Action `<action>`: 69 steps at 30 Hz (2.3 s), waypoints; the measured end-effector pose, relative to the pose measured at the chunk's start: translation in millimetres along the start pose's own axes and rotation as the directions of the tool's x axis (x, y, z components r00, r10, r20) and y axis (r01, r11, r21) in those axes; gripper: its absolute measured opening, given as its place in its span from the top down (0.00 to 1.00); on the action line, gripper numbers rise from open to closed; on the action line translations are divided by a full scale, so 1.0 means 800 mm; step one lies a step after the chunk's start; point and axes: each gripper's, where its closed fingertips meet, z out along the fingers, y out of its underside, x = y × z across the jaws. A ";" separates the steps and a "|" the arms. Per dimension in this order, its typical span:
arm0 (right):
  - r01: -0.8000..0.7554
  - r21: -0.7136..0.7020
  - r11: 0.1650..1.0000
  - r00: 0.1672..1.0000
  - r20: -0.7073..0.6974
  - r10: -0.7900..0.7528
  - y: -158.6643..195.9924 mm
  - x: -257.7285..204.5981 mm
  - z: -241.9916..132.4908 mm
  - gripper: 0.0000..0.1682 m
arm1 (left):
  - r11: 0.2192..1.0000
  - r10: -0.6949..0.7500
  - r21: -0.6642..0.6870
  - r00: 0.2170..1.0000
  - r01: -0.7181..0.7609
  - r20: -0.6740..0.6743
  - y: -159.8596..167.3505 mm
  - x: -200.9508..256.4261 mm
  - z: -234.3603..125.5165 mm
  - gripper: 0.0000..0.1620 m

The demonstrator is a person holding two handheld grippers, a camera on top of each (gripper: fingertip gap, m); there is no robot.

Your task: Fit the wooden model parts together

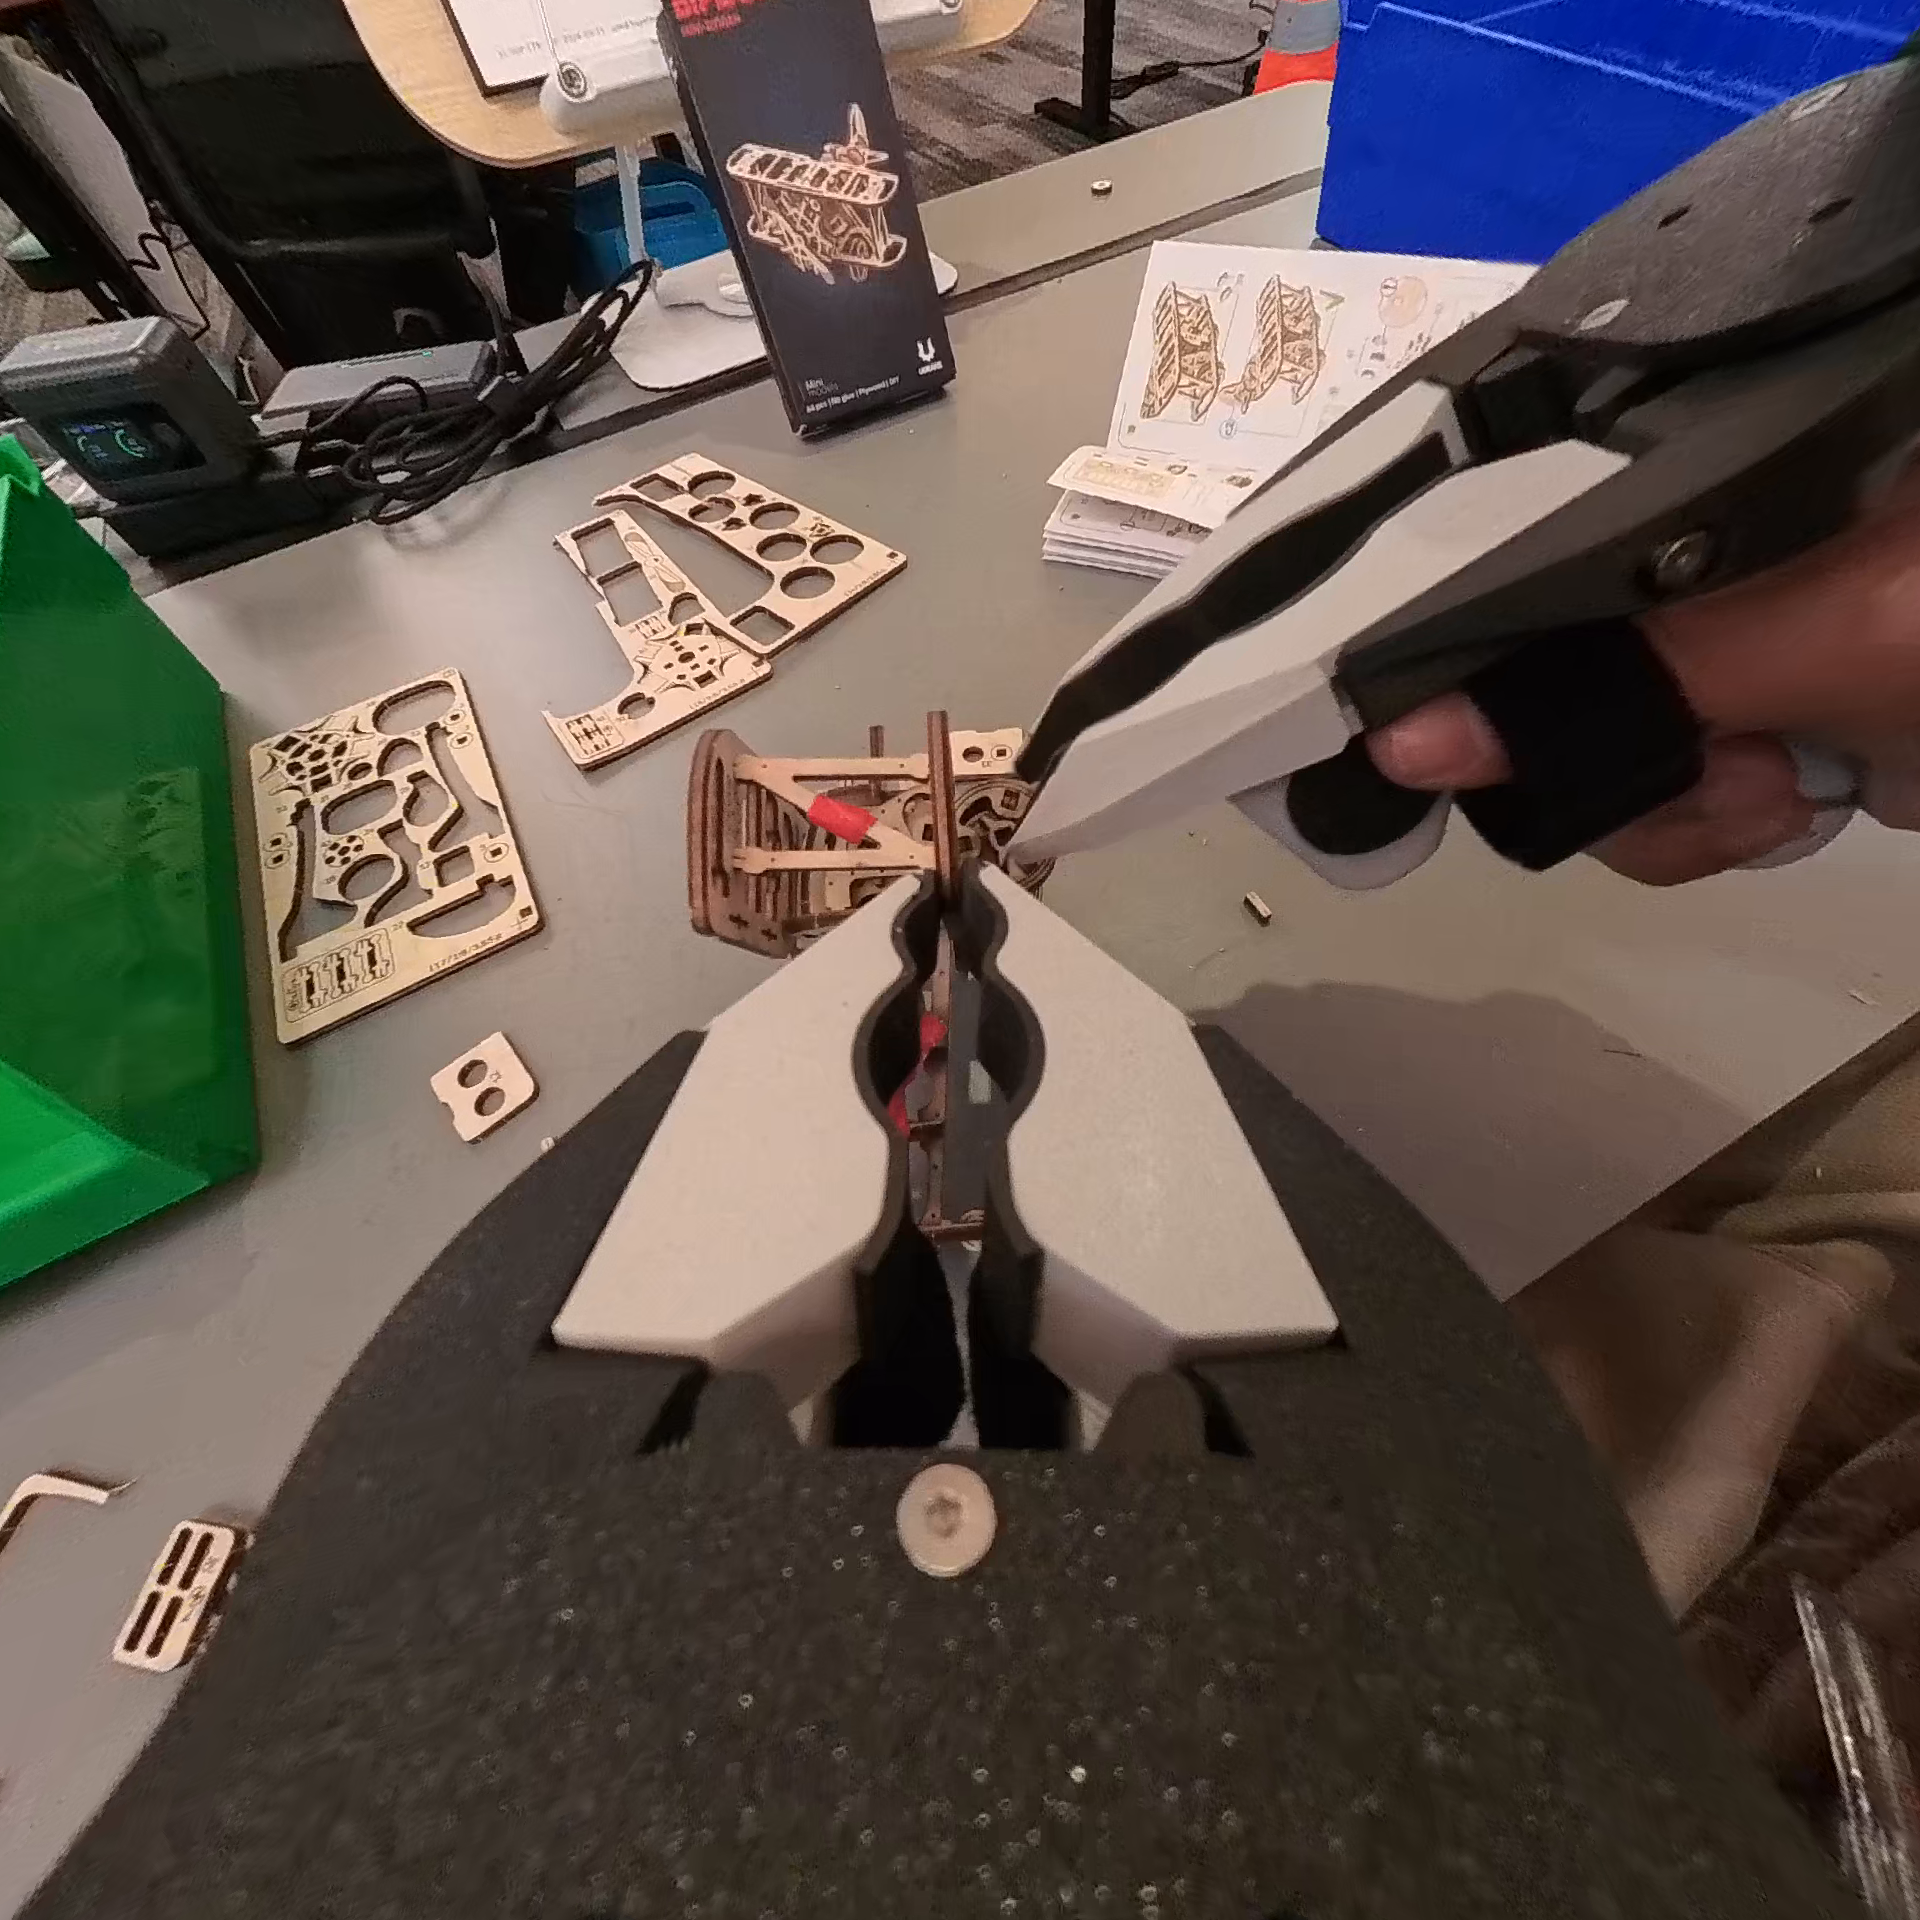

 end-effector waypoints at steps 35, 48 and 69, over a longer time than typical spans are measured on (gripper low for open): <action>-0.288 0.004 0.958 0.935 0.217 0.280 0.005 -0.005 0.002 0.91 | 1.000 0.017 0.023 1.000 -0.017 -0.010 -0.006 0.007 -0.002 1.00; -0.436 -0.011 0.900 0.857 0.299 0.419 0.006 -0.005 0.004 0.90 | 0.999 0.041 0.032 0.999 -0.041 0.007 -0.009 0.005 -0.001 1.00; -0.544 0.040 0.838 0.805 0.306 0.508 0.028 -0.005 -0.034 0.65 | 0.995 0.028 0.094 0.999 -0.026 -0.017 -0.026 0.024 -0.006 1.00</action>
